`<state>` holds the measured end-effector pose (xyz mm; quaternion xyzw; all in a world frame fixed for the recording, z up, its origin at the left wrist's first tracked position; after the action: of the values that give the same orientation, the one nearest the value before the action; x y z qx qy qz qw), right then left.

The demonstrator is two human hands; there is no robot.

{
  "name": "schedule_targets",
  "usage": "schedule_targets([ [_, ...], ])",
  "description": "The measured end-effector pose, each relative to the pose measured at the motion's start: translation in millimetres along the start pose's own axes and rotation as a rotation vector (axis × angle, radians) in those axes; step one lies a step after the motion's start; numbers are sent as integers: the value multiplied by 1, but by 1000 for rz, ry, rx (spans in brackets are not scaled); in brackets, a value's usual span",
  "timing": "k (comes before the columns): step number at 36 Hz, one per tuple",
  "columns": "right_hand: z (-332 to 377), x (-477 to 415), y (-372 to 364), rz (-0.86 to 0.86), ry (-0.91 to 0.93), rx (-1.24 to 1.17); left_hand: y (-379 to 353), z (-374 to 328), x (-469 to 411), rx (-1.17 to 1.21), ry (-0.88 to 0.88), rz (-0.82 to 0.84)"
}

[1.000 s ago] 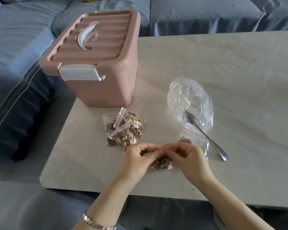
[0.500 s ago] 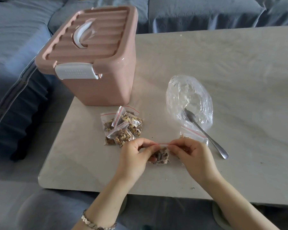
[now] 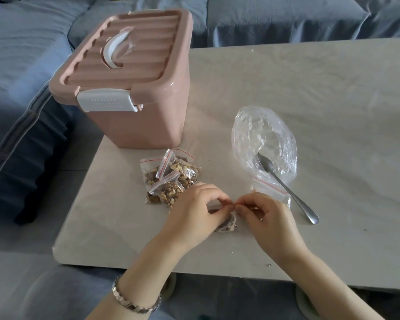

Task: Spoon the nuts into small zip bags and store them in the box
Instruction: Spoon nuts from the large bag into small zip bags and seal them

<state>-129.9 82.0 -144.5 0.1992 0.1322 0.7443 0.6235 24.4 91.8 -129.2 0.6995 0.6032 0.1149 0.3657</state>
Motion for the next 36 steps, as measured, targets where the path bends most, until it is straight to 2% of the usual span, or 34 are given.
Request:
schedule_targets([
  [4,-2,0,0,16,26,25,0,1,-1,-36,-26,39],
  [15,0,2,-5,-85,79,76,3,2,3,-83,-76,-18],
  [25,0,0,-5,-94,103,129,21,14,13,-174,-103,-28],
  [36,4,3,-7,-92,113,97,33,15,24,-194,2,-120],
])
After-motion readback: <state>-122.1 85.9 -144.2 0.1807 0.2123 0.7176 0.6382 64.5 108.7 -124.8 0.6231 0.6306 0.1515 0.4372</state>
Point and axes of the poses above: each hand's wrist, its own x-axis away from the middle knuckle, its own y-axis out of the back of the hand, z = x × y, the point moved 1 cm from there along -x, towards the middle knuckle, and after that the axes turned 13 degrees about -y, right-handed, at the moved point
